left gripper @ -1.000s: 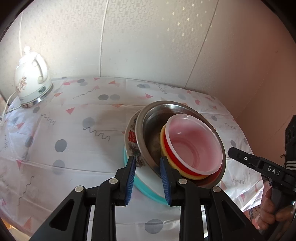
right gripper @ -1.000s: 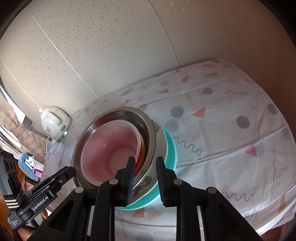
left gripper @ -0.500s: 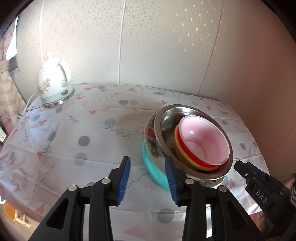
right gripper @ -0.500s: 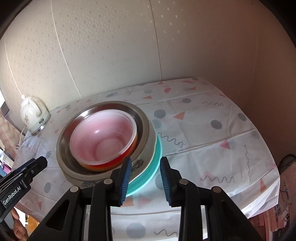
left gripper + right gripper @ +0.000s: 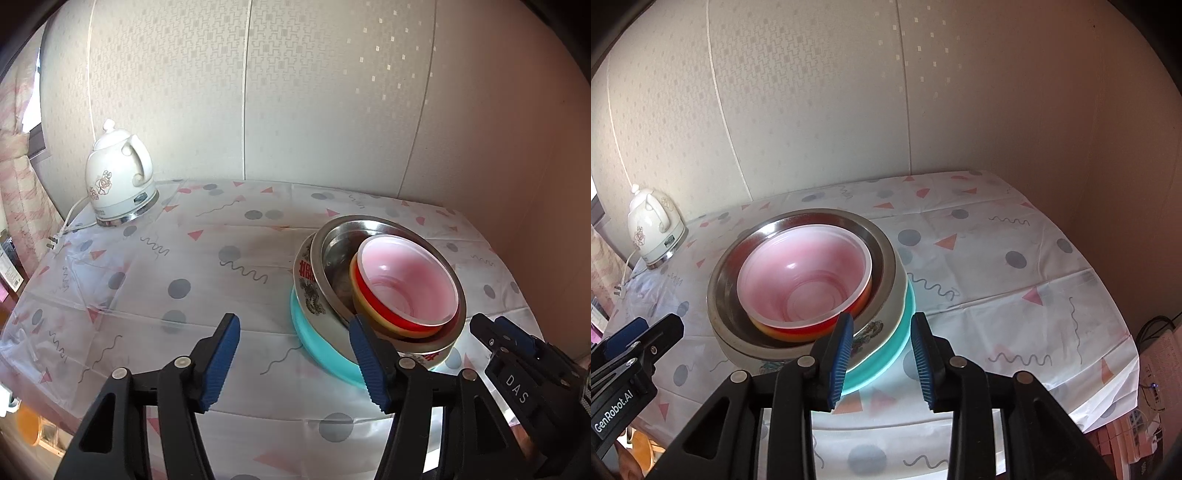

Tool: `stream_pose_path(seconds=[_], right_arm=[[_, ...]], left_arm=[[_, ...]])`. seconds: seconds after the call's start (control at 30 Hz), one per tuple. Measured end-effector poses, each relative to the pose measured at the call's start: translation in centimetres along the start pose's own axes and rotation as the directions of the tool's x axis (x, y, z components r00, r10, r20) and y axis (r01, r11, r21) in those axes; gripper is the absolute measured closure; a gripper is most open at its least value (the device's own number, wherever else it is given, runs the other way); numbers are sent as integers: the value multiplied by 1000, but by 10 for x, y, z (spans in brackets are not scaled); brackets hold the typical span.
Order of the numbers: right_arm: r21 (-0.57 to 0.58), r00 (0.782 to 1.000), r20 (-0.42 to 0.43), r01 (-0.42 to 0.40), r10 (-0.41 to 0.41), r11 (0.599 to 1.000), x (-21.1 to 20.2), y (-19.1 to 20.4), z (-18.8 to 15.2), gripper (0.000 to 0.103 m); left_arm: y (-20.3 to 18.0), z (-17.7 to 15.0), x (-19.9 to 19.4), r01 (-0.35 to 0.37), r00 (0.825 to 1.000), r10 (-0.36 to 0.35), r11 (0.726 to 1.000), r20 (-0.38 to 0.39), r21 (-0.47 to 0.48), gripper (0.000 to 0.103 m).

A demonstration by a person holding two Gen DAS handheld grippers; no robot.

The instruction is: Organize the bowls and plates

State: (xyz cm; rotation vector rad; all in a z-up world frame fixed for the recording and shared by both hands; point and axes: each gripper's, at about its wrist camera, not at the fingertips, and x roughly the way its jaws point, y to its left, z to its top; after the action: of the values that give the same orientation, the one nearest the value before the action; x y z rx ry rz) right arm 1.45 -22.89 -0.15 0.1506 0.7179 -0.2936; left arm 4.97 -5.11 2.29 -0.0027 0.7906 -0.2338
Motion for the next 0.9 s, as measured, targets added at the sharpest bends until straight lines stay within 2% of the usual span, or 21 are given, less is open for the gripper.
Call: stream_pose_path(seconds=[0.1, 0.33, 0.9], right_arm=[[1, 1000, 3, 1, -1, 1000, 0, 0, 0, 70], [-4, 1000, 1, -3, 3, 1000, -1, 2, 0, 70], [-13, 1000, -9, -17, 17, 1000, 2, 5, -1, 70]], left_arm=[[0, 0, -1, -2, 1000, 2, 1000, 4, -1, 35], [-1, 0, -1, 1, 1000, -1, 1000, 3, 6, 32], [-4, 0, -3, -1, 1000, 1, 1000, 16, 16, 31]])
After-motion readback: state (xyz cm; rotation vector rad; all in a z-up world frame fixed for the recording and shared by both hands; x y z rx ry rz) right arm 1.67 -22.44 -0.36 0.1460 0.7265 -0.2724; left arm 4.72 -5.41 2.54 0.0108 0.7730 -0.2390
